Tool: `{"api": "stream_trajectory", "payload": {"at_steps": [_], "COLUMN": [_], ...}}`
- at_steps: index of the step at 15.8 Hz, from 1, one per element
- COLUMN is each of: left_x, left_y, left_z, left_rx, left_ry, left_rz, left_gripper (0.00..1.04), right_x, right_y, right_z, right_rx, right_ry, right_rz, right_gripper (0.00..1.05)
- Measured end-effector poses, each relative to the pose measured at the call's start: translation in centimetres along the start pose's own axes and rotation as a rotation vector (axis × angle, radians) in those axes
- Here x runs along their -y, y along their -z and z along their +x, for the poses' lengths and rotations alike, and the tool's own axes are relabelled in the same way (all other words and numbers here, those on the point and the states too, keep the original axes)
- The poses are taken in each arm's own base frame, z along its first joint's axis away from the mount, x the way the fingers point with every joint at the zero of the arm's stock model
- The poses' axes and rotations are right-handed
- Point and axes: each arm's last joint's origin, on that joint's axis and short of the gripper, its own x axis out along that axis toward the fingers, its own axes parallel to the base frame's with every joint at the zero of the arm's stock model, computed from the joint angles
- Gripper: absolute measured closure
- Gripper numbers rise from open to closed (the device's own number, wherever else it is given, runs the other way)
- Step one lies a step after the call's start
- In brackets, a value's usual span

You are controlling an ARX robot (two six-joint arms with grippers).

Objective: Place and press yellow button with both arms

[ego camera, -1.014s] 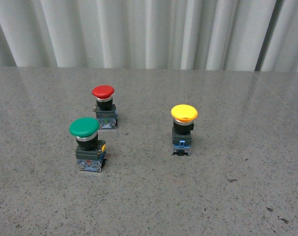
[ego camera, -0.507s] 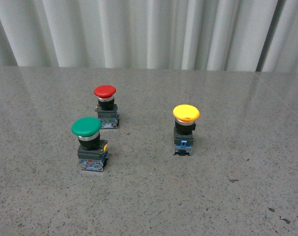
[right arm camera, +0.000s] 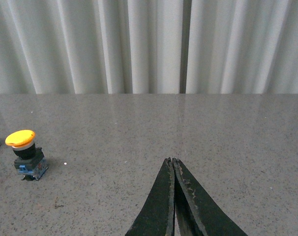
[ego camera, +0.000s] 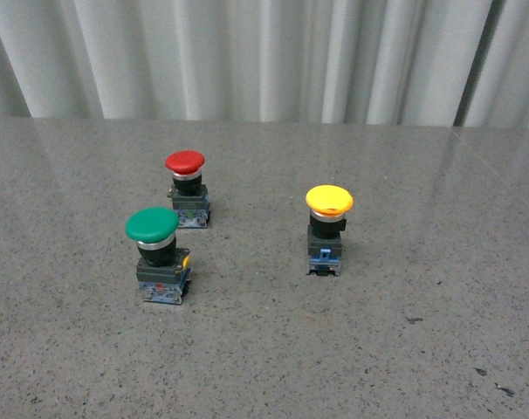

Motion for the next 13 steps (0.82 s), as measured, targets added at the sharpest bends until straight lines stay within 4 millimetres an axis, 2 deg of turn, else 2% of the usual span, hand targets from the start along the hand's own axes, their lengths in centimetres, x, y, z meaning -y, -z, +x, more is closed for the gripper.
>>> {"api": "stream_trajectory", "payload": {"at_steps": [5,6,8,13], "left_x": [0.0,0.0,0.0,0.0], "left_y": [-0.01,-0.01,-0.01,-0.01], "left_z": [0.0,0.0,0.0,0.0], "left_rx": [0.002,0.001,0.001,0.001], "left_ry": [0.0,0.0,-0.001,0.0], "left_rz": [-0.001,0.0,-0.001,-0.001], "left_gripper": [0.07,0.07,0.07,0.07], "right_x": [0.0,0.0,0.0,0.0], "right_y": [-0.07,-0.06,-0.07,-0.06], "right_z": [-0.01,-0.01,-0.01,-0.01], "right_rx": [0.008,0.007,0.007,0.007], "right_ry": [0.001,0.001,0.001,0.001], "right_rz": [0.0,0.0,0.0,0.0], "right_gripper": [1.03,0.99,0.77,0.13]}}
